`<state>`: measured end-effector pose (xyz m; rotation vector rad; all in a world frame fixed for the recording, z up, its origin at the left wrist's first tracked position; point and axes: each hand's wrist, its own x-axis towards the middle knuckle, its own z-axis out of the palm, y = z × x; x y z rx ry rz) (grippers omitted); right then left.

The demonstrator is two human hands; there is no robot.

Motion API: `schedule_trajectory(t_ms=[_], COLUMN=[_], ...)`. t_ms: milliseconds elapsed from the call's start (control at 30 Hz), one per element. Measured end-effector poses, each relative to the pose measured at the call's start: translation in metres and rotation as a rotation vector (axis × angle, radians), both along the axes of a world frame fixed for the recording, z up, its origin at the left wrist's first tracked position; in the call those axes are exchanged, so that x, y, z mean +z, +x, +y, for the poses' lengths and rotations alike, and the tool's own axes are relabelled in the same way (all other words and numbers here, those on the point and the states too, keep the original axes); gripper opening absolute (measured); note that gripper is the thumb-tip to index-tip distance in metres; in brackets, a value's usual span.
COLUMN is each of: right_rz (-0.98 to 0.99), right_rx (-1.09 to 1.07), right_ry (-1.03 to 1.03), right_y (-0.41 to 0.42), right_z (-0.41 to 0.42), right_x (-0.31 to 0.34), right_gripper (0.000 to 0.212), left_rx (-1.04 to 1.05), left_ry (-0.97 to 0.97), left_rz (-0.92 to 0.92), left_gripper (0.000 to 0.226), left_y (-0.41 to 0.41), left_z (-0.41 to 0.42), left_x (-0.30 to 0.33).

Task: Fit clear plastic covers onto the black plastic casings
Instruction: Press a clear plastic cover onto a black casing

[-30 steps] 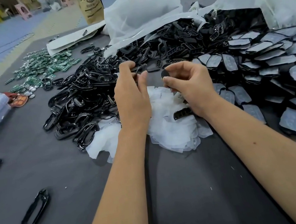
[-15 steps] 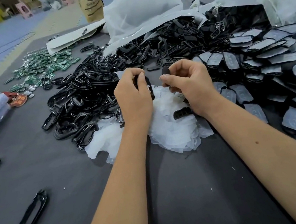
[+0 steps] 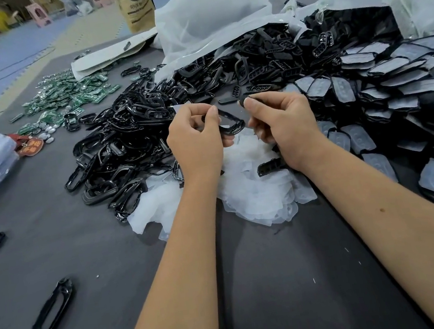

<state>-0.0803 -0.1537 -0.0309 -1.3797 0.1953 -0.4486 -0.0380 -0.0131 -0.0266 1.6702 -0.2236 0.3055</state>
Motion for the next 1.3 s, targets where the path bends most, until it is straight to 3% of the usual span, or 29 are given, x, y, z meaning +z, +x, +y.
schedule_trajectory(t_ms=[133,333,433,567,700,1200,1300], right_rz=[-0.004,-0.017,-0.013,-0.024,-0.04,-0.015,-0.023], right_rx=[0.006,0.081,0.1,0.079,0.055,0.015,-0.016], right_ry=[0.007,-0.045,-0.036,-0.055,-0.096,-0.069,-0.086], right_y=[0.0,0.002,0.001,-0.001,-0.003,0.002,0.003], right_z=[0.001,0.002,0.001,0.001,0.001,0.0,0.0], right_x=[-0.001,-0.002,-0.001,-0.001,-0.001,-0.004,-0.005], right_gripper=[0.017,0.021,0.025,0.034,0.035,0.023,0.015], left_rx=[-0.046,-0.186,-0.222,-0.224,-0.206,-0.155,-0.114], left_ry=[-0.069,-0.307,-0.384,-0.5,-0.65,-0.338,-0.326], left_rz=[0.089,0.289,0.336,0.42,0.469,0.334,0.356], left_gripper=[0.004,0.031,0.011,0.019,0.011,0.044,0.038], left_y=[0.003,0.008,0.007,0.01,0.012,0.008,0.008], left_z=[-0.001,0.002,0.002,0.001,0.002,0.002,0.0], left_x=[-0.003,-0.005,-0.003,-0.001,0.001,-0.004,-0.004])
